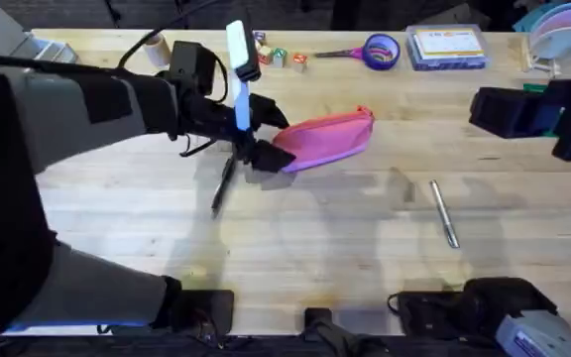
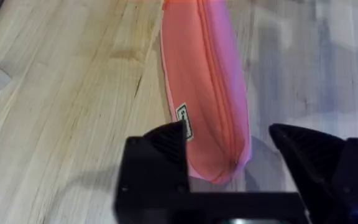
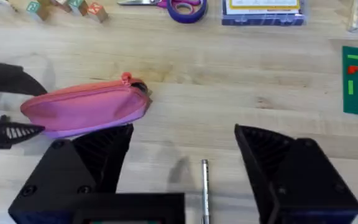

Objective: Unzip the bag, pick up the pens from the table one at a time and place them inside, then zip the bag closed.

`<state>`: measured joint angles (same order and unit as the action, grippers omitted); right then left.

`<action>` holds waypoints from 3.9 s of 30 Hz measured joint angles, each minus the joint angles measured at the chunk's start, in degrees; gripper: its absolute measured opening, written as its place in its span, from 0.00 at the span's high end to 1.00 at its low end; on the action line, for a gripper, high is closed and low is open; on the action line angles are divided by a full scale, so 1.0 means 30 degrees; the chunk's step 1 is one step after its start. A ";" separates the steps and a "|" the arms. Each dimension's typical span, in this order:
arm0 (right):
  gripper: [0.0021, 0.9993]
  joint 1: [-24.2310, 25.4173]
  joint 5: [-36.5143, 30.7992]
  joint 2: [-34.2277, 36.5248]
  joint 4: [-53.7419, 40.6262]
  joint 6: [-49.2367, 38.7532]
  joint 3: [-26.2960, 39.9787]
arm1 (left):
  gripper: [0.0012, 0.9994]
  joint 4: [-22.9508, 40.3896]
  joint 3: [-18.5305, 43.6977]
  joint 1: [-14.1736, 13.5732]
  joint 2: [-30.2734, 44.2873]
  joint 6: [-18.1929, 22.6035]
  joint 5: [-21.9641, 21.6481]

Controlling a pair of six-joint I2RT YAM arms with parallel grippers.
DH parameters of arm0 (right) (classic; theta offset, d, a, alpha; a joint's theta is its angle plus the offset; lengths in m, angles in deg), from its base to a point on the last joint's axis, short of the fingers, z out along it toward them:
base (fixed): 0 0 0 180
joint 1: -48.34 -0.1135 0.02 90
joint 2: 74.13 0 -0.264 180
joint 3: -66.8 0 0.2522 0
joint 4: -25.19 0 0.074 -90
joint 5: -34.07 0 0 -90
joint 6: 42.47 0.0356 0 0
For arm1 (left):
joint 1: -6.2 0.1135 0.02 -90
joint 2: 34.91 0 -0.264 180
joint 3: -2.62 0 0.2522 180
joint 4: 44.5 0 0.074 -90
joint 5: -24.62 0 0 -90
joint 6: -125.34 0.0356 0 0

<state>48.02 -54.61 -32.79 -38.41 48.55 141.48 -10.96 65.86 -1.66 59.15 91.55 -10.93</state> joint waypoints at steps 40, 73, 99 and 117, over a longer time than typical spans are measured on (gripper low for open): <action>0.00 -0.1604 0.3287 1.2023 0.0646 -0.1431 0.5246 | 0.96 -0.0123 0.0015 -0.0022 0.0000 -0.0023 -0.0127; 0.00 -0.4517 0.3439 1.7669 0.2752 -0.1580 0.5275 | 0.96 -0.0120 0.0015 -0.0022 0.0000 -0.0023 -0.0127; 0.15 -0.4517 0.4246 1.9263 0.3257 -0.0700 0.5282 | 0.96 -0.0105 0.0015 -0.0022 0.0000 -0.0023 -0.0127; 0.80 -0.4517 0.4209 1.9257 0.2810 -0.0846 0.5282 | 0.96 -0.0076 0.0015 -0.0022 0.0000 -0.0023 -0.0097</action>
<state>34.47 -41.98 24.98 -29.98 46.01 157.33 -11.19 65.90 -1.72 59.15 91.48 -11.22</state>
